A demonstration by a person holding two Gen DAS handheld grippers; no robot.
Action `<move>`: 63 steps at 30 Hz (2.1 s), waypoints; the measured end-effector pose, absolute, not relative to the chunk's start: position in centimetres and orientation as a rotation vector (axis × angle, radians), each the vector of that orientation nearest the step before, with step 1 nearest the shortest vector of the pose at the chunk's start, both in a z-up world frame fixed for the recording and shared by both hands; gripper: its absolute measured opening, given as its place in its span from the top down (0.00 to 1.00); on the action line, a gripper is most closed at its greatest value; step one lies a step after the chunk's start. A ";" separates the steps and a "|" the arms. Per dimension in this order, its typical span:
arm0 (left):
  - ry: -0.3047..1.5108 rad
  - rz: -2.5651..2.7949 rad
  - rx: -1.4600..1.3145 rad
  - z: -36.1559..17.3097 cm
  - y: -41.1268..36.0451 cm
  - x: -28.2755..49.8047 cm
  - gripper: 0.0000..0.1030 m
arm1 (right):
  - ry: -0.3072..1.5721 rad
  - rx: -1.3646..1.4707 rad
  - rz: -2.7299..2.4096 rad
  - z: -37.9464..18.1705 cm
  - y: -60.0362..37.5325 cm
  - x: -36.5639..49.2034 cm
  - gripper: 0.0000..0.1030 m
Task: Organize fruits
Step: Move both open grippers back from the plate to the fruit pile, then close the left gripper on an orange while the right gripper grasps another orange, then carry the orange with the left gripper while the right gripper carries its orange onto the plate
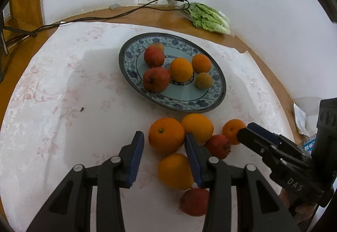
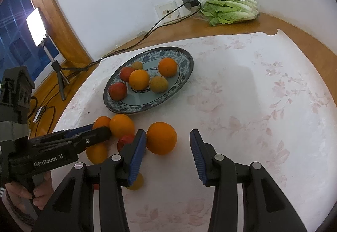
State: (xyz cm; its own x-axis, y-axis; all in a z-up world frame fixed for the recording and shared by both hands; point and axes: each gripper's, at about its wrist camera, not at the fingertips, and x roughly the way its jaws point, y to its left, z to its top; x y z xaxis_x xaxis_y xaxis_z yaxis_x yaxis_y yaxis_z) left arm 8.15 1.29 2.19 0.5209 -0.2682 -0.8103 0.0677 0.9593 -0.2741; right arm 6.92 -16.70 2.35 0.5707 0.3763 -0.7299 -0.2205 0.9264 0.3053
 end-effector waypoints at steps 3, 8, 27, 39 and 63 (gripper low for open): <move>0.998 -0.193 -0.207 2.4 1.4 7.9 0.64 | 0.895 0.183 0.352 2.3 -16.7 7.0 0.57; 0.994 -0.190 -0.226 2.4 2.0 8.1 0.64 | 0.894 0.184 0.354 2.3 -16.7 7.0 0.57; 0.996 -0.196 -0.226 1.8 1.5 8.5 0.64 | 0.899 0.194 0.387 1.8 -15.9 7.3 0.60; 0.975 -0.178 -0.245 2.5 2.0 7.9 0.64 | 0.898 0.178 0.401 2.0 -15.4 7.5 0.67; 0.916 -0.145 -0.239 5.7 3.3 10.5 0.64 | 0.840 0.143 0.343 4.6 -16.1 8.9 0.68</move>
State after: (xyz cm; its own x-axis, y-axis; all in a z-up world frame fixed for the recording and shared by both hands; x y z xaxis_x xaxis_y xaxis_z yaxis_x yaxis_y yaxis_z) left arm 10.54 3.31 5.68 0.6017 -0.2253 -0.7663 0.0227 0.9638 -0.2656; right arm 8.89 -16.15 4.62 0.6165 0.3523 -0.7042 -0.2406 0.9358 0.2575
